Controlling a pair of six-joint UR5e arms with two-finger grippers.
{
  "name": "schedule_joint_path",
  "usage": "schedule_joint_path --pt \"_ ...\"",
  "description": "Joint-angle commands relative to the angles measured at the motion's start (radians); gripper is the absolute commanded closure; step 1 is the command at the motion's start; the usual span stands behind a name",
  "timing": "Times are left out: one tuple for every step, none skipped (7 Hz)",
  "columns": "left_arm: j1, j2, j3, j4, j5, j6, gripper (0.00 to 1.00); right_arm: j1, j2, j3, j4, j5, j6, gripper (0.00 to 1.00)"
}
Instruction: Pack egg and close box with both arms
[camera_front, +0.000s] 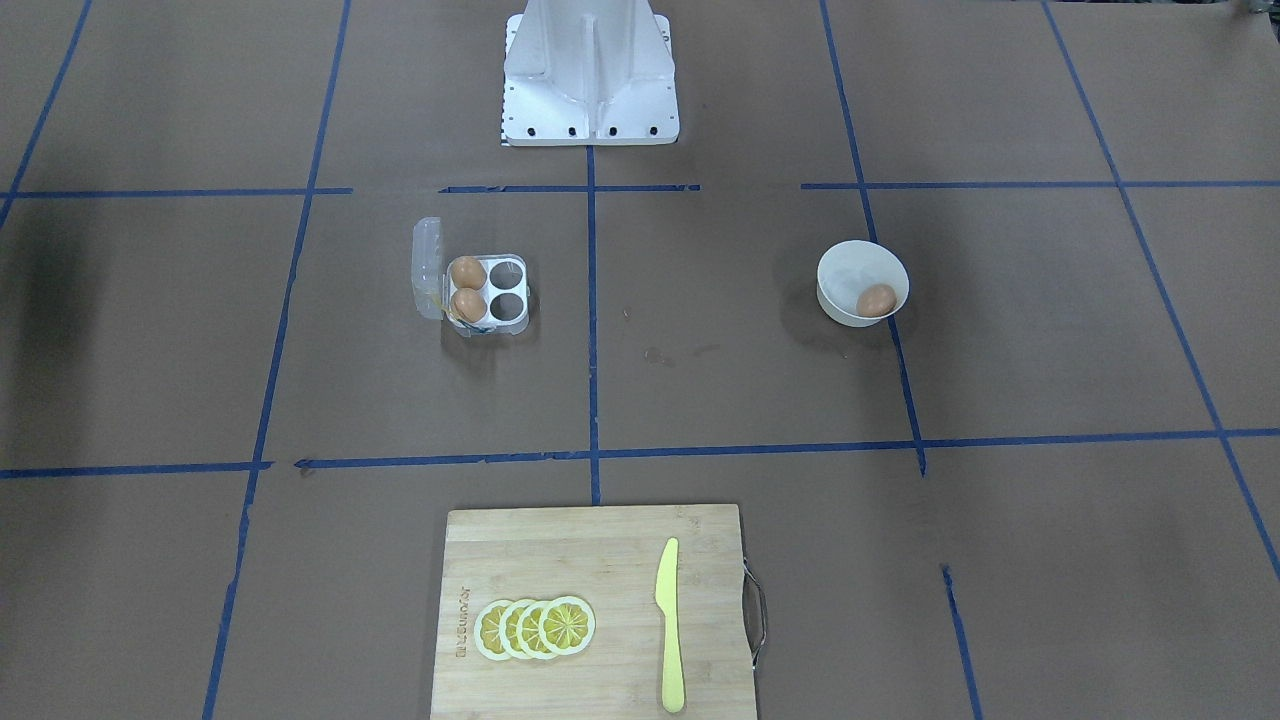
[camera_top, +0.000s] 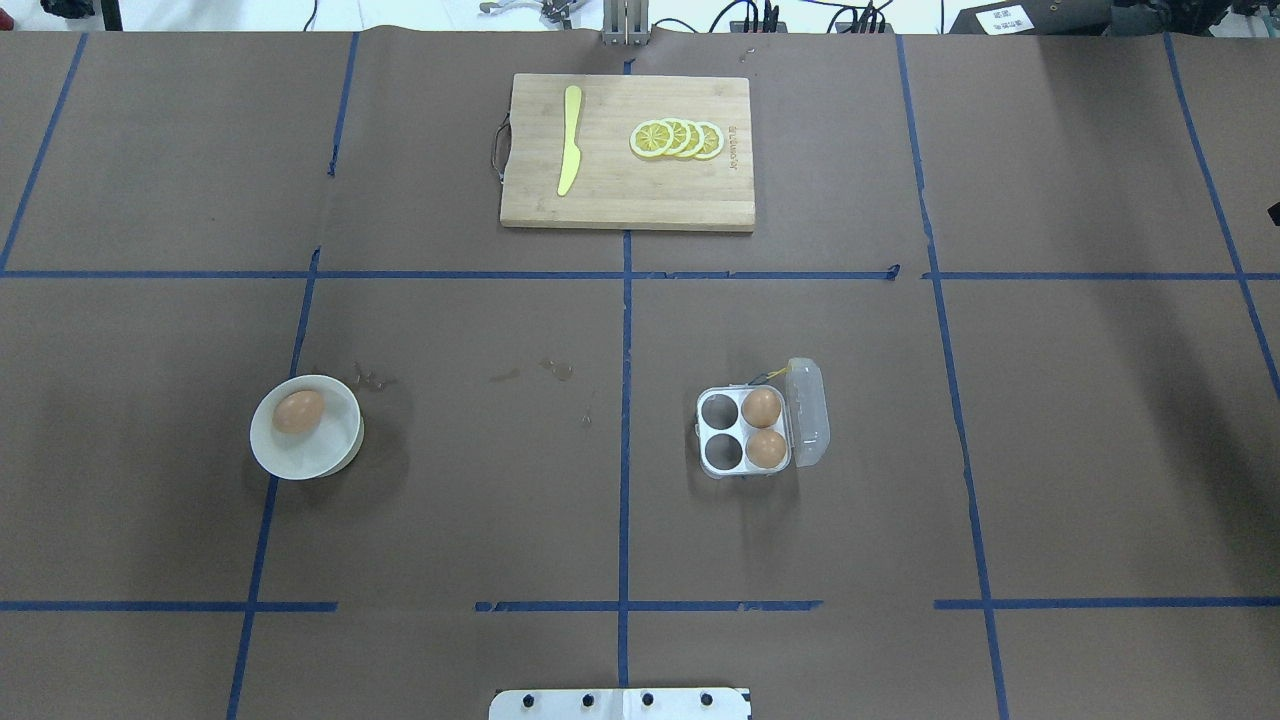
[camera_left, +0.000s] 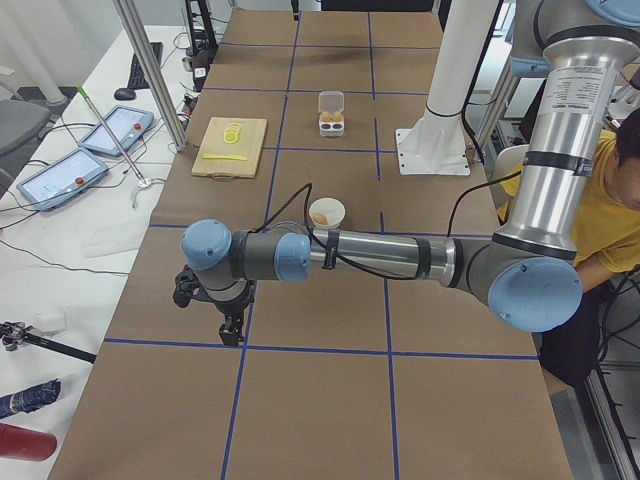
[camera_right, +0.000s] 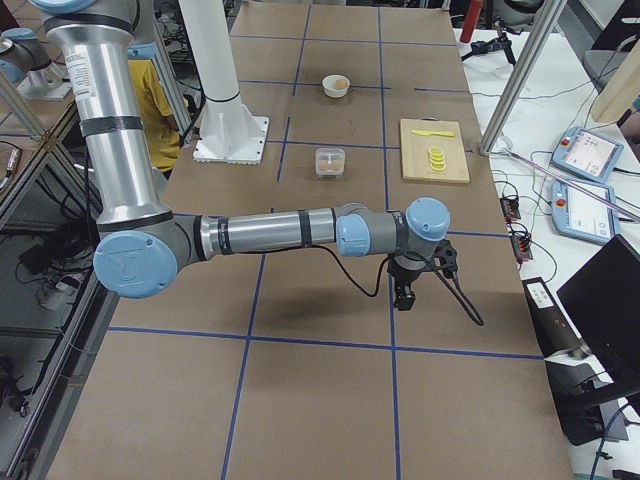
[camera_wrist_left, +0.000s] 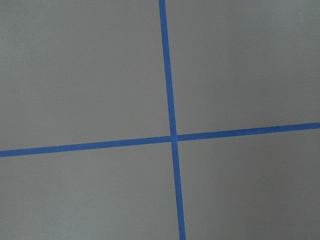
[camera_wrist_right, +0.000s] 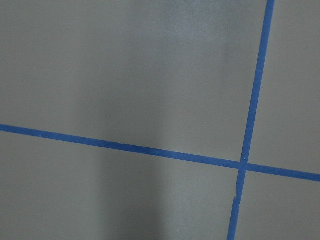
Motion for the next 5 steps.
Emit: schedule_joint_path --pt "0.0 0.014 -0.022 -0.017 0.002 0.03 0.0 0.0 0.001 0.001 0.0 -0.002 0.0 0.0" --pt "0.0 0.023 -0.035 -0.02 -0.001 0.032 0.0 0.0 0.002 0.001 0.0 -0.002 0.0 0.0" --pt "0.0 0.025 -0.029 -0.022 -0.001 0.032 0.0 0.0 0.002 0.003 0.002 -0.002 0.0 0.0" --pt "0.0 0.023 -0.033 -0.022 0.002 0.026 0.0 0.0 0.002 0.003 0.002 -0.002 0.0 0.0" --pt "0.0 0.025 -0.035 -0.022 -0.001 0.025 0.0 0.0 0.0 0.004 0.002 -0.002 0.001 0.0"
